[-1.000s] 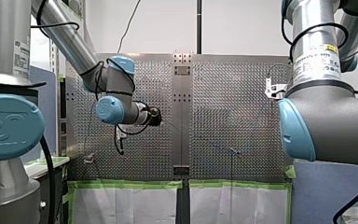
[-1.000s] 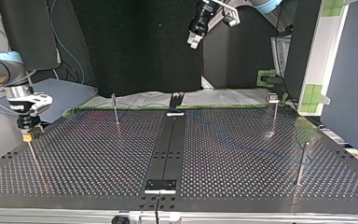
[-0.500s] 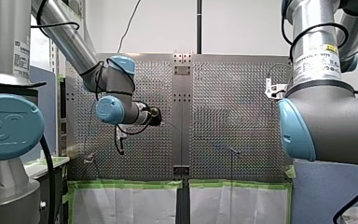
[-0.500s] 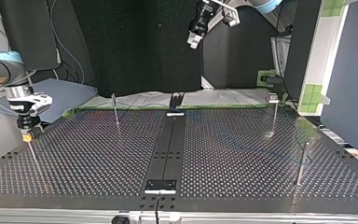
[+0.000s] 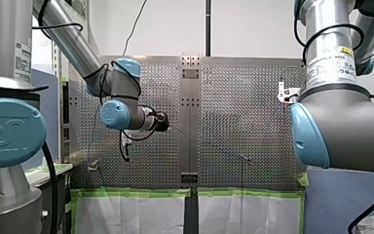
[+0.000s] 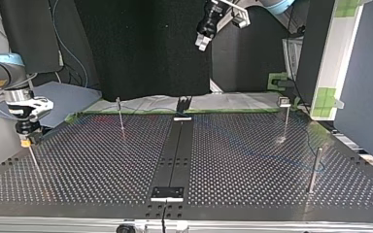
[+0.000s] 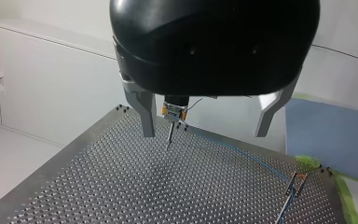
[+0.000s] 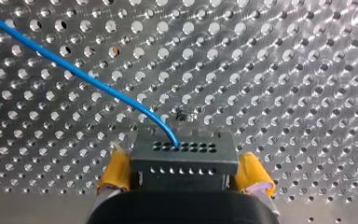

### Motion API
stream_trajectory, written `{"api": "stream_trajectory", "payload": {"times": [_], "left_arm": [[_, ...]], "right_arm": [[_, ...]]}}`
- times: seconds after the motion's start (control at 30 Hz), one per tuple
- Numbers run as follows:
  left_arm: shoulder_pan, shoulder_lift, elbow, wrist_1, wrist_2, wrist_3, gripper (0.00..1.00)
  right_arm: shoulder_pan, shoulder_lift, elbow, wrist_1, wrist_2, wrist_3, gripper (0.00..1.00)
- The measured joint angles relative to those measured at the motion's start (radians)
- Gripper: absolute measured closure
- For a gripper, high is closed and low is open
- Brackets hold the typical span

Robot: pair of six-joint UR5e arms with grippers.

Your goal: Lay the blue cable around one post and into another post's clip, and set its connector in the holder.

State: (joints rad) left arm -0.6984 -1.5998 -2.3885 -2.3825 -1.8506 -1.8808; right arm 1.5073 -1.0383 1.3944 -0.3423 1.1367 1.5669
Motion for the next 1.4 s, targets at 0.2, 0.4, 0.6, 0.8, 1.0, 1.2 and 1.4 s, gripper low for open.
{"api": "stream_trajectory", "payload": {"times": [0.2,0.4,0.6,0.8,1.0,1.2,1.4], "left_arm": [[0.000,0.000,0.000,0.000,-0.001,0.000,0.02],[0.000,0.000,-0.001,0.000,-0.002,0.000,0.02],[0.000,0.000,-0.001,0.000,-0.002,0.000,0.02],[0.000,0.000,-0.001,0.000,-0.003,0.000,0.02],[0.000,0.000,-0.001,0.000,-0.003,0.000,0.02],[0.000,0.000,-0.001,0.000,-0.004,0.000,0.02],[0.000,0.000,-0.001,0.000,-0.005,0.000,0.02]], "right_arm": [[-0.001,0.000,0.000,0.001,0.012,0.002,0.00],[-0.003,0.000,0.000,0.005,0.035,0.004,0.00],[-0.005,0.000,0.000,0.009,0.065,0.004,0.00],[-0.007,-0.001,0.000,0.010,0.097,0.004,0.00],[-0.009,-0.001,0.000,0.019,0.138,0.003,0.00],[-0.011,-0.001,0.000,0.033,0.195,0.003,0.00],[-0.014,-0.003,0.000,0.054,0.260,0.002,0.00]]}}
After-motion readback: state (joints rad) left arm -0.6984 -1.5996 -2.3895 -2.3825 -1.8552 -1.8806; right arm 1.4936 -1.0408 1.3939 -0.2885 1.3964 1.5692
